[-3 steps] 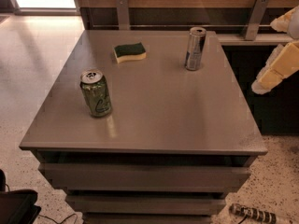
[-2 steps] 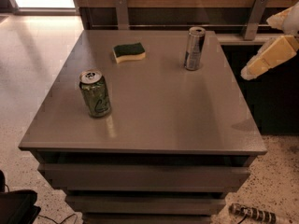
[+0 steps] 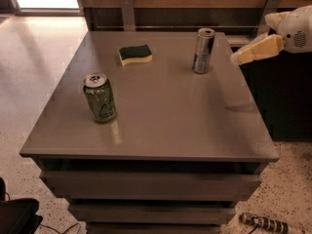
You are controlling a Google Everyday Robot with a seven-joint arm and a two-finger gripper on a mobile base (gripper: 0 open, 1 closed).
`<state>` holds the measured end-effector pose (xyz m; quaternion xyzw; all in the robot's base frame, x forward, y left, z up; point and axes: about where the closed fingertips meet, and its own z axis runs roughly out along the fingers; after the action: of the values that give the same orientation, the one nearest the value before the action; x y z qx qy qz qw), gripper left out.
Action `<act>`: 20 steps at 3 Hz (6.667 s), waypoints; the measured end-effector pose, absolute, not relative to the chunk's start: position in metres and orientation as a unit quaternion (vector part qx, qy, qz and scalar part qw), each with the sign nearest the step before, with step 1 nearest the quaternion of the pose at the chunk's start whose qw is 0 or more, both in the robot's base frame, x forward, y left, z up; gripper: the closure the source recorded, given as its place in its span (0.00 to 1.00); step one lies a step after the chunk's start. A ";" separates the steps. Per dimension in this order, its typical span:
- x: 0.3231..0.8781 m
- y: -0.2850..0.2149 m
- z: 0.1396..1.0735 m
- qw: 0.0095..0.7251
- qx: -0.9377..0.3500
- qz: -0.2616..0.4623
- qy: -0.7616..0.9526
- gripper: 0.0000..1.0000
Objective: Move redbull can near green can
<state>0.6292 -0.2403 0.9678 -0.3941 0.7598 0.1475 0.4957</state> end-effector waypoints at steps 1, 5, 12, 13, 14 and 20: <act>0.652 -0.230 0.966 0.544 -0.374 0.169 0.732 0.00; 0.732 -0.211 0.938 0.592 -0.337 0.238 0.693 0.00; 0.755 -0.160 0.908 0.611 -0.339 0.313 0.643 0.63; 0.755 -0.157 0.908 0.611 -0.341 0.315 0.642 0.86; 0.756 -0.153 0.908 0.610 -0.342 0.317 0.641 1.00; 0.641 -0.077 0.933 0.624 -0.391 0.339 0.586 1.00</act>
Offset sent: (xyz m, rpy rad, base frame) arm 0.0522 0.0238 -0.0053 0.2242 -0.1903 0.0020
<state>0.6411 -0.0766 0.9334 -0.3906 0.5859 0.3394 0.6237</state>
